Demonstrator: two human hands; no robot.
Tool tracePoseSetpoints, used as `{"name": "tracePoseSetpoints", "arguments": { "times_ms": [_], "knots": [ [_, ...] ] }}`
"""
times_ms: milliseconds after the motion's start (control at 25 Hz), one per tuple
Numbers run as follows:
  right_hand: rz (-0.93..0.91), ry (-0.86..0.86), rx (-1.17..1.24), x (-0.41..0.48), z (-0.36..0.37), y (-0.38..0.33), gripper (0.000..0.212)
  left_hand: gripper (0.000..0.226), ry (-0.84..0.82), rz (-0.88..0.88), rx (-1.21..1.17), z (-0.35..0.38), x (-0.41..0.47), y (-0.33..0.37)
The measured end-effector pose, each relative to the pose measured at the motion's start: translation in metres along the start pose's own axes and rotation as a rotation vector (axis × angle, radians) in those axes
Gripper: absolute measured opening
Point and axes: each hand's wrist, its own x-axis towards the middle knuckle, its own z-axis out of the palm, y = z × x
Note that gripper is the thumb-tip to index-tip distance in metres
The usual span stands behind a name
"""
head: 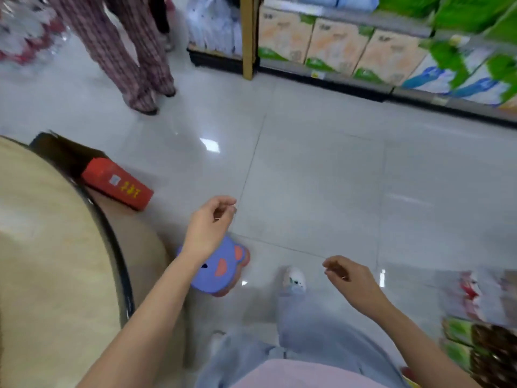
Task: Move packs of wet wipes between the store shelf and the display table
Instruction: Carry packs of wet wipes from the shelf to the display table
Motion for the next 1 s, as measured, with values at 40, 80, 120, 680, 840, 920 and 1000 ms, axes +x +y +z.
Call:
{"name": "tracePoseSetpoints", "arguments": {
  "times_ms": [40,80,120,680,840,920,1000],
  "knots": [
    [0.007,0.003,-0.002,0.016,-0.017,0.003,0.027,0.015,-0.011,0.013,-0.002,0.018,0.017,0.012],
    [0.006,0.01,-0.002,0.034,-0.038,0.005,0.021,0.015,-0.023,0.023,-0.007,0.039,0.032,0.025],
    [-0.01,0.02,-0.004,0.053,-0.056,0.002,0.017,0.016,-0.032,0.019,-0.018,0.056,0.044,0.034],
    [-0.065,0.13,0.151,0.348,-0.234,-0.155,0.015,0.018,-0.292,-0.18,0.168,0.095,0.304,0.106],
    [0.078,0.026,-0.019,0.4,-0.265,-0.161,0.023,0.025,-0.509,-0.011,0.489,0.082,0.422,0.172],
    [0.145,0.004,-0.087,0.424,-0.283,-0.158,0.024,0.028,-0.527,0.104,0.591,0.083,0.481,0.212],
    [0.2,-0.008,-0.133,0.452,-0.299,-0.153,0.027,0.029,-0.521,0.169,0.603,0.09,0.532,0.246]
  ]
}}
